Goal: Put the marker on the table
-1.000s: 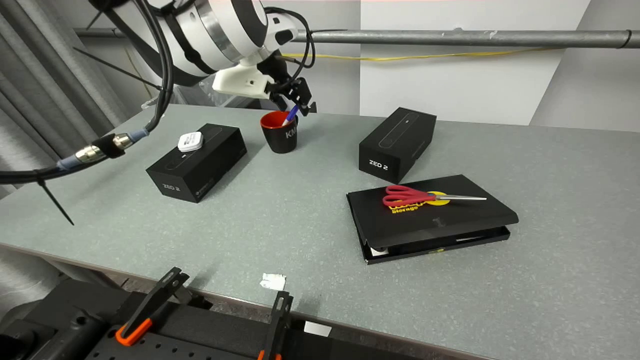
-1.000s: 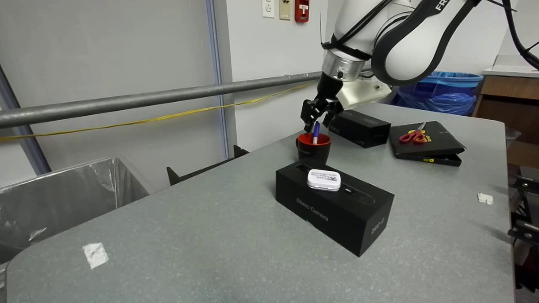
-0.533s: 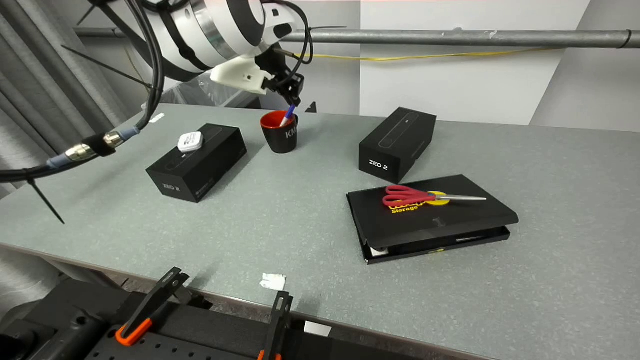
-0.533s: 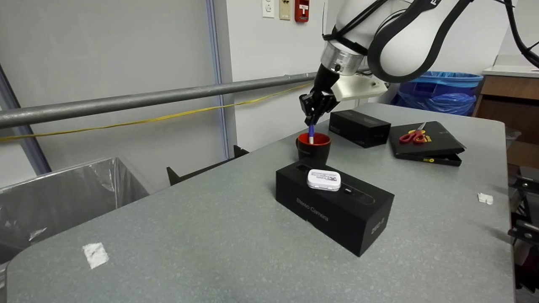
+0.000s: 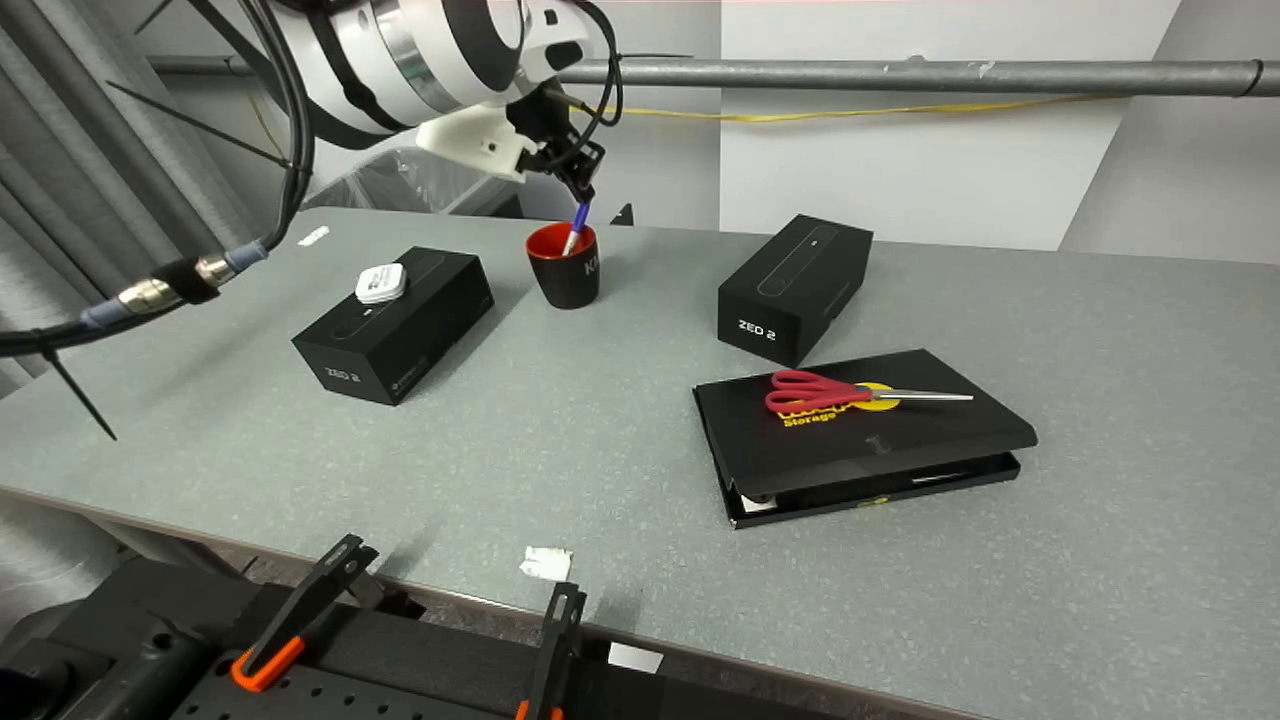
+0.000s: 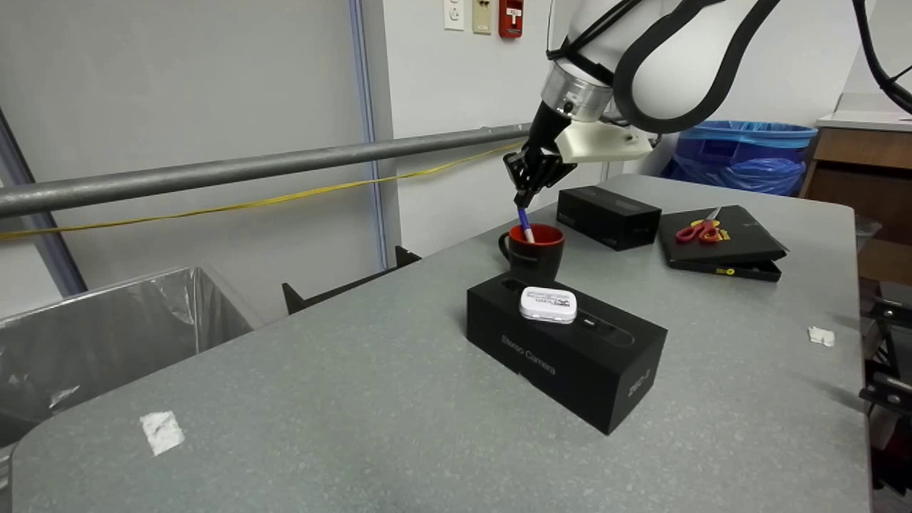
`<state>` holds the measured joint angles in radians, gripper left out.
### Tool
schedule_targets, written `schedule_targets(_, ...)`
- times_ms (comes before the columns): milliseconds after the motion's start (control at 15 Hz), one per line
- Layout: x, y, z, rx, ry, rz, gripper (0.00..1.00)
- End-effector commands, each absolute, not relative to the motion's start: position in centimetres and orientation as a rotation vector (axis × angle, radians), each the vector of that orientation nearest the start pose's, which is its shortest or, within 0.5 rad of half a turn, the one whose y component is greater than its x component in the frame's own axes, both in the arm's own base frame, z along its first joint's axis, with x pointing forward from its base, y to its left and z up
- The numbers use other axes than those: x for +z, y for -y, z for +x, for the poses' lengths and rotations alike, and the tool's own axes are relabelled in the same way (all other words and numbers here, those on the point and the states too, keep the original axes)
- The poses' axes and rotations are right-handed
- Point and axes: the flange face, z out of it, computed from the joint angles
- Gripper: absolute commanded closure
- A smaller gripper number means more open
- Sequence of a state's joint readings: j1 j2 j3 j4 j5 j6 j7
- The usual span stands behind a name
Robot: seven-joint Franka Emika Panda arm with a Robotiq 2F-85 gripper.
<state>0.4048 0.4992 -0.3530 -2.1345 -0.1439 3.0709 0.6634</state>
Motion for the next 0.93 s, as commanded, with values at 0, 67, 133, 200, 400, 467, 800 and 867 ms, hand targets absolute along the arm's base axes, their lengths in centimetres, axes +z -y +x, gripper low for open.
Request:
schedule_targets(0, 27.1, -4.8, 59.3, -0.852, -0.569, -2.935, 0.99)
schedule_targets(67, 28.3, -4.8, 58.9, -0.87, -0.561, -2.922, 0.99)
schedule_targets(133, 29.8, -4.5, 58.4, -0.885, -0.551, -2.913, 0.99)
schedule_targets(200, 31.1, -4.2, 57.8, -0.887, -0.541, -2.91, 0.99)
schedule_targets(400, 34.1, -3.0, 55.7, -0.828, -0.487, -2.944, 0.99)
schedule_targets(467, 34.5, -2.5, 55.0, -0.794, -0.467, -2.958, 0.99)
schedule_targets(800, 30.1, 1.7, 52.8, -0.462, -0.472, -3.125, 0.99)
schedule_targets(867, 28.3, 2.7, 52.9, -0.417, -0.515, -3.167, 0.99)
